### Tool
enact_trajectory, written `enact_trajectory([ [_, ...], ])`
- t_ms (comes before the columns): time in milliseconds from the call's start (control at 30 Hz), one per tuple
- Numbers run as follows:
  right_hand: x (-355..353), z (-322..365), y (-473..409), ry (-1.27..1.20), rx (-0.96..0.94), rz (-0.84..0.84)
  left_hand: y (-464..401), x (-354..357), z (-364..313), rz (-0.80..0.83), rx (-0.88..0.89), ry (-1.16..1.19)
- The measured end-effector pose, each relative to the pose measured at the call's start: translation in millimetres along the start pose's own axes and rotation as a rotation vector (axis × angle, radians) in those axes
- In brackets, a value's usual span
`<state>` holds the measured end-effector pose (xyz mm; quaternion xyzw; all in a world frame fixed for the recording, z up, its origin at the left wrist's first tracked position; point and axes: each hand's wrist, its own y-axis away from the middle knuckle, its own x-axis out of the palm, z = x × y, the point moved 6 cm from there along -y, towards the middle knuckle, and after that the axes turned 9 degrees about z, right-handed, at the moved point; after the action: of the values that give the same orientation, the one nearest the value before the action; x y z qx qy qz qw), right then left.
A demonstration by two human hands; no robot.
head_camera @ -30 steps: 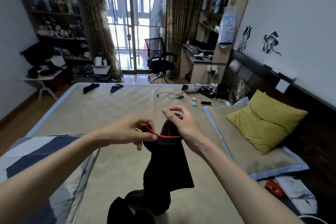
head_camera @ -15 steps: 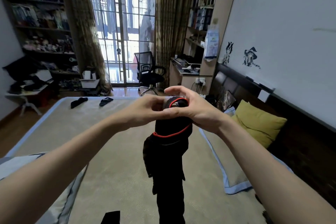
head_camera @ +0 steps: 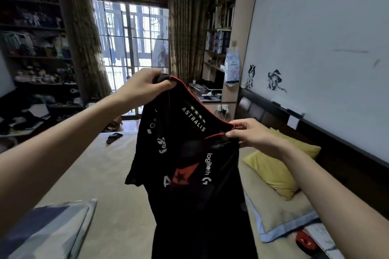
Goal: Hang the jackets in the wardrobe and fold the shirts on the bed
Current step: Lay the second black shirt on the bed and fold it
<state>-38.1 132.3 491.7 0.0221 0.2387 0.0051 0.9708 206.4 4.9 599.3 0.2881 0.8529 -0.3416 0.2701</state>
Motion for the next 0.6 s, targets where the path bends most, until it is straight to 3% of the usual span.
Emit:
enact_trajectory([
  [167, -36.4, 42.4, 12.1, -0.029, -0.179, -0.164, 2.9, -21.9, 20.5, 0.078, -0.053, 0.091],
  [300, -45.9, 64.9, 12.4, 0.045, -0.239, -0.190, 4.7, -29.7, 27.0, 0.080, -0.022, 0.091],
  [467, -58.5, 81.2, 9.2, 0.224, -0.317, -0.355, 5.5, -34.5, 20.5, 0.150, -0.015, 0.090],
  [600, -60.6, 89.2, 16.9, 0.302, -0.276, -0.250, 9.7, -35.0, 8.1, 0.280, 0.007, 0.116],
])
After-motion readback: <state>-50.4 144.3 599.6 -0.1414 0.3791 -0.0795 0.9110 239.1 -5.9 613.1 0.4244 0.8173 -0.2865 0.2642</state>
